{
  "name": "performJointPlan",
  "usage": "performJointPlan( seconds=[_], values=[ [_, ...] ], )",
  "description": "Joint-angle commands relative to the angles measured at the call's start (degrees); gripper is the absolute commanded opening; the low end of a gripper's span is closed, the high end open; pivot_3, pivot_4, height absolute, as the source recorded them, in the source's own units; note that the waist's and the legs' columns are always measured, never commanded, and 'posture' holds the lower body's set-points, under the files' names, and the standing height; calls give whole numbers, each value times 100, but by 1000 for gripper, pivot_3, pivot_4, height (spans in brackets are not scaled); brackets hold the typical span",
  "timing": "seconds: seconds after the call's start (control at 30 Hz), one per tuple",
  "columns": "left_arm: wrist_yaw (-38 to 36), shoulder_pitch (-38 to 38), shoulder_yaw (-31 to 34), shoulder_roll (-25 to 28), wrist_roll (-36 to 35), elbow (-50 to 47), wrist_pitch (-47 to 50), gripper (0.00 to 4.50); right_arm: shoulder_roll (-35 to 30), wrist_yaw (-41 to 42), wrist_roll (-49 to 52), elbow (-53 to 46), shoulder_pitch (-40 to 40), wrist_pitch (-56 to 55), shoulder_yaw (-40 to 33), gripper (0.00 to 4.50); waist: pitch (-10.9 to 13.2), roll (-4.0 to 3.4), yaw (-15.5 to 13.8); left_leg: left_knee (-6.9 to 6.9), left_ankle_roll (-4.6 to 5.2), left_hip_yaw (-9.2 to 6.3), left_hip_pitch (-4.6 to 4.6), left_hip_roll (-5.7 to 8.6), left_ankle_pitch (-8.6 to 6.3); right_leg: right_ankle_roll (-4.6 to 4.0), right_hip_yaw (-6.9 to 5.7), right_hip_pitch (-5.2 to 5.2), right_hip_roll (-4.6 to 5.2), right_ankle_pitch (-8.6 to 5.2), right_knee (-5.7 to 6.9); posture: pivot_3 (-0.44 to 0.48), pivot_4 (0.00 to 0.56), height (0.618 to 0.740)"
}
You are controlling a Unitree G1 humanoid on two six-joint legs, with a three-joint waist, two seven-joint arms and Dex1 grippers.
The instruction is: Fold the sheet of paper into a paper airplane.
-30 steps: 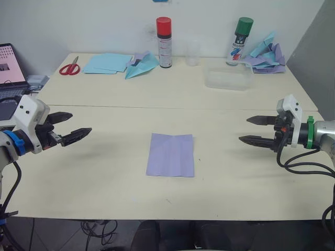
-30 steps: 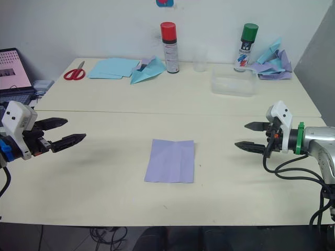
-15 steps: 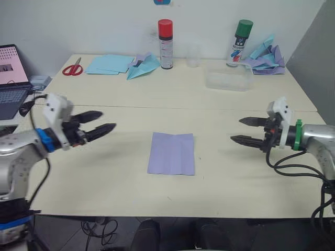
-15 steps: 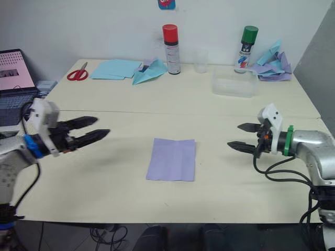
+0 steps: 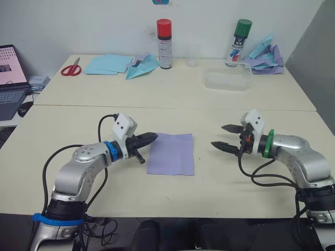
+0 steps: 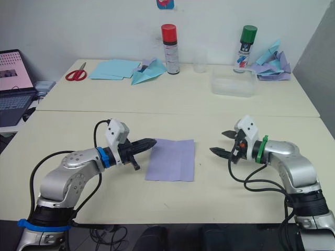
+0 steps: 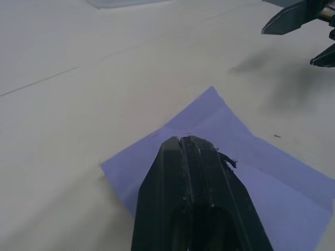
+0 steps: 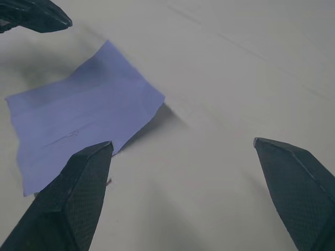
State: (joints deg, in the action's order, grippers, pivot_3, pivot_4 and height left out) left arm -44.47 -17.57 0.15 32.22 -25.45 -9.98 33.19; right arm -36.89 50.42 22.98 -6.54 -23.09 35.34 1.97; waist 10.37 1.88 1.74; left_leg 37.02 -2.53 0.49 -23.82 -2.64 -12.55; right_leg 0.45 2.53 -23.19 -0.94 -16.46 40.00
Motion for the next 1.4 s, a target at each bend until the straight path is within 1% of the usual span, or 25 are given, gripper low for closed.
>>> performJointPlan(
  seconds=[0.03,0.17,0.3,0.47,0.57,0.6,0.73,0.77,0.87,0.9,0.93,1.07,1.13,1.4],
  values=[
    [-10,38,-279,-134,228,166,-203,25,110,-156,-91,-252,-22,-133,32,4500,-2,0,0,0,0,0,1,1,0,1,0,1,-1,0,0,0,150,740],
    [145,-28,-627,-341,632,704,-354,25,305,-434,-348,-190,14,-225,186,4500,-3,0,-3,1,0,0,-1,3,0,2,-2,1,-1,0,0,0,150,740],
    [69,-16,-956,-367,962,1038,-442,25,532,-706,-603,-17,-74,-325,292,4500,-7,-4,-4,1,0,-1,-1,3,0,2,-4,1,-1,0,0,0,150,740],
    [113,15,-1073,-356,1180,1258,-371,25,722,-887,-930,304,-213,-496,481,4500,-29,-11,-3,2,0,2,4,4,0,15,-2,8,0,-5,0,0,150,740],
    [121,74,-1068,-362,1193,1217,-362,0,789,-932,-1188,623,-276,-702,662,3912,-50,-13,-2,2,1,2,8,4,1,29,0,10,0,-12,0,0,150,740],
    [123,92,-1067,-363,1193,1198,-358,0,810,-935,-1236,680,-285,-741,693,3593,-54,-13,-2,2,1,3,8,4,1,29,1,10,0,-12,0,0,150,740],
    [149,155,-1053,-361,1193,1134,-349,0,859,-893,-1453,951,-328,-956,850,2130,-59,-16,-2,1,1,2,10,4,1,29,0,10,-1,-12,0,0,150,740],
    [157,158,-1056,-368,1199,1137,-353,0,863,-848,-1472,972,-322,-991,881,1692,-60,-17,-2,1,1,3,10,4,1,29,1,10,-1,-12,0,0,150,740],
    [180,154,-1076,-405,1208,1134,-343,0,895,-700,-1522,939,-265,-1031,998,594,-61,-17,-2,1,1,1,10,4,1,29,1,10,-1,-12,0,0,150,740],
    [185,147,-1082,-421,1207,1136,-340,0,928,-669,-1519,908,-241,-1022,1031,256,-61,-17,-2,0,1,1,10,4,1,29,1,10,-1,-12,0,0,150,740],
    [192,142,-1088,-436,1208,1132,-334,0,953,-607,-1505,844,-208,-998,1100,36,-61,-16,-1,0,1,0,10,4,1,29,1,10,-1,-12,0,0,150,740],
    [203,127,-1102,-482,1218,1143,-330,0,1117,-379,-1308,444,-55,-647,1334,36,-65,-17,-2,1,1,-1,10,3,1,29,-1,11,-1,-12,0,0,150,740],
    [198,124,-1107,-487,1219,1146,-331,0,1230,-394,-1253,284,7,-493,1357,36,-66,-18,-2,1,1,-5,10,3,1,30,-1,13,-1,-12,0,0,150,740],
    [208,154,-1104,-463,1217,1103,-319,0,1888,-801,-763,38,-75,68,912,36,-68,-18,-2,1,2,-19,11,3,1,31,-2,14,0,-12,0,0,150,740]
  ],
)
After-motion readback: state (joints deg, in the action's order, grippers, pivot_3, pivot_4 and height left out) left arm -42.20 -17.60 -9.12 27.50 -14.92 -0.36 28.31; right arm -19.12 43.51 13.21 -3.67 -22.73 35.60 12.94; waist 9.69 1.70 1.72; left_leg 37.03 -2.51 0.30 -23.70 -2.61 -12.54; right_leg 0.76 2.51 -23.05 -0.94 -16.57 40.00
